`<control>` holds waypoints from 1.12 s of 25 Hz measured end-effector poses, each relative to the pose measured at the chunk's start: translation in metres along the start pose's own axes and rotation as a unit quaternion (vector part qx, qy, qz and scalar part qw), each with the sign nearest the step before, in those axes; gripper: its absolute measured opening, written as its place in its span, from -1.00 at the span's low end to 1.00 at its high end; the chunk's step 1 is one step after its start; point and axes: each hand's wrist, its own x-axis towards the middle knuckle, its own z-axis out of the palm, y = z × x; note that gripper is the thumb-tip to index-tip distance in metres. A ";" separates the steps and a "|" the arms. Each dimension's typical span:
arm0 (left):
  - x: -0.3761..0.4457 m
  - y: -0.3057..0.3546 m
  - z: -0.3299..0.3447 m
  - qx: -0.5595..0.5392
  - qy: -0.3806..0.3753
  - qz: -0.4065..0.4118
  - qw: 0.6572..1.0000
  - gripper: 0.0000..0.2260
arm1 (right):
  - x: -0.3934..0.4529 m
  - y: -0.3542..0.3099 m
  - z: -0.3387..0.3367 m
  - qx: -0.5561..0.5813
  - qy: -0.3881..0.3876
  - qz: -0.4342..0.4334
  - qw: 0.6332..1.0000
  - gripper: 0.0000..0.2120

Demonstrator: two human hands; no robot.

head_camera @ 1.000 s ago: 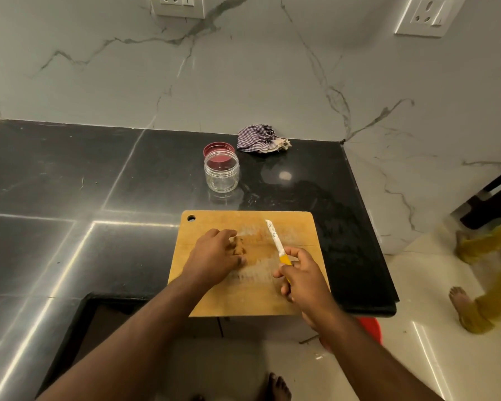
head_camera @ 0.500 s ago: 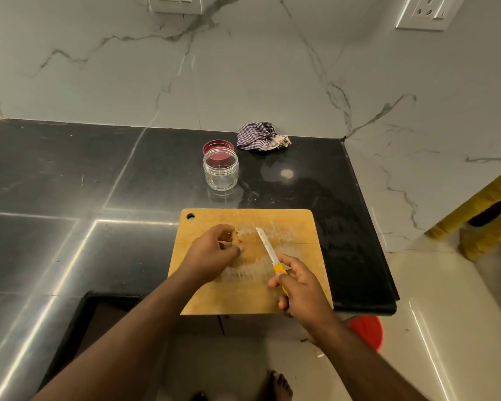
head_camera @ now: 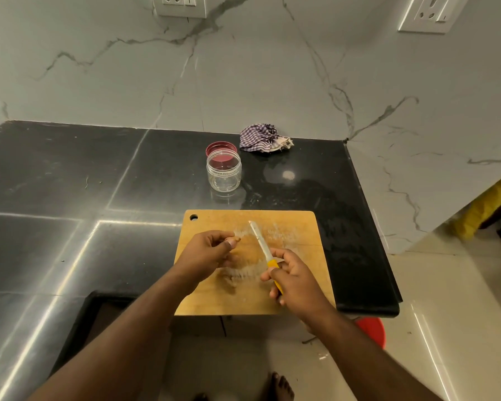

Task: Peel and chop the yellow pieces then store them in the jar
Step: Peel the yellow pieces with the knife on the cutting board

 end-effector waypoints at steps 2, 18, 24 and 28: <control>0.004 -0.003 0.004 0.068 0.051 0.020 0.996 -0.83 | 0.001 0.004 0.004 -0.061 -0.001 -0.029 0.998 -0.63; 0.013 -0.012 0.012 -0.157 0.054 -0.013 0.986 -0.80 | 0.008 0.008 0.012 0.102 0.043 0.028 0.993 -0.62; 0.031 -0.005 0.004 0.132 0.121 0.033 0.983 -0.64 | 0.014 0.018 0.006 -0.165 0.031 -0.064 0.984 -0.53; 0.029 -0.014 0.011 0.231 0.112 0.062 0.964 -0.46 | 0.011 0.012 0.008 -0.253 0.022 -0.099 0.962 -0.53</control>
